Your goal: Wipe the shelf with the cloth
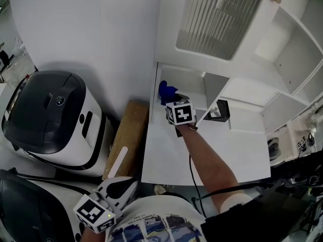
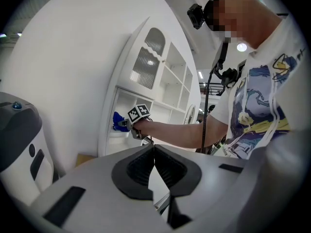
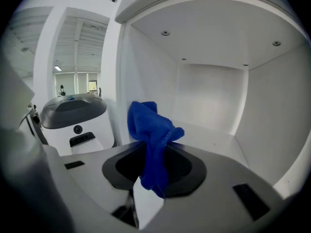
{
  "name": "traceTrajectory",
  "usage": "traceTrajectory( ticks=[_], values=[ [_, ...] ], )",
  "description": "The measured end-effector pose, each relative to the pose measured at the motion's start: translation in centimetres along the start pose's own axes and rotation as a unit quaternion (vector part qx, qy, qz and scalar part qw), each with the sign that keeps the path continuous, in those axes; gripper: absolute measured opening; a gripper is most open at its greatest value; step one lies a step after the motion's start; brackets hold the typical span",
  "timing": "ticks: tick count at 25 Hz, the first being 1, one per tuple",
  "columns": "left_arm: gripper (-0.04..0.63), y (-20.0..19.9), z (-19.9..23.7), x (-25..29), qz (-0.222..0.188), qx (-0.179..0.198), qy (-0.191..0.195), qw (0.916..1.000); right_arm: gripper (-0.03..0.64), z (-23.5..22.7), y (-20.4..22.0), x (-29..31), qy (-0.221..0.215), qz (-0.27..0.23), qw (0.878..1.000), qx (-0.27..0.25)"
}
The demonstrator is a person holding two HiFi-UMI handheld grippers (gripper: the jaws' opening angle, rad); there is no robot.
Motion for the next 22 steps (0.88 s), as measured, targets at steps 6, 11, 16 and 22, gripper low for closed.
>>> traceTrajectory(
  ticks=[6, 11, 16, 22],
  values=[
    [0.012, 0.2, 0.1, 0.4, 0.004, -0.003, -0.001, 1.0000, 0.121, 1.9, 1.7, 0.5, -0.025, 0.011, 1.000, 0.001],
    [0.012, 0.3, -0.1, 1.6, 0.012, -0.003, 0.013, 0.9998, 0.121, -1.6, 3.0, -1.3, 0.003, 0.009, 1.000, 0.004],
    [0.012, 0.5, -0.8, 3.6, 0.023, -0.002, 0.036, 0.9991, 0.121, -6.2, 4.4, -4.0, 0.039, 0.003, 0.999, 0.018],
    [0.012, 0.8, -2.1, 6.6, 0.041, 0.000, 0.068, 0.9969, 0.121, -10.5, 6.1, -7.2, 0.071, 0.001, 0.997, 0.023]
  ],
)
Point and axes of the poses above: the fingertips, and each gripper's own axes: x forward along the fingers, z to its left, y out of its underside, the point moved 2 cm from there along -x, backward along the fingers, and after that the axes turned 13 degrees about -z, right-handed, at the moved point
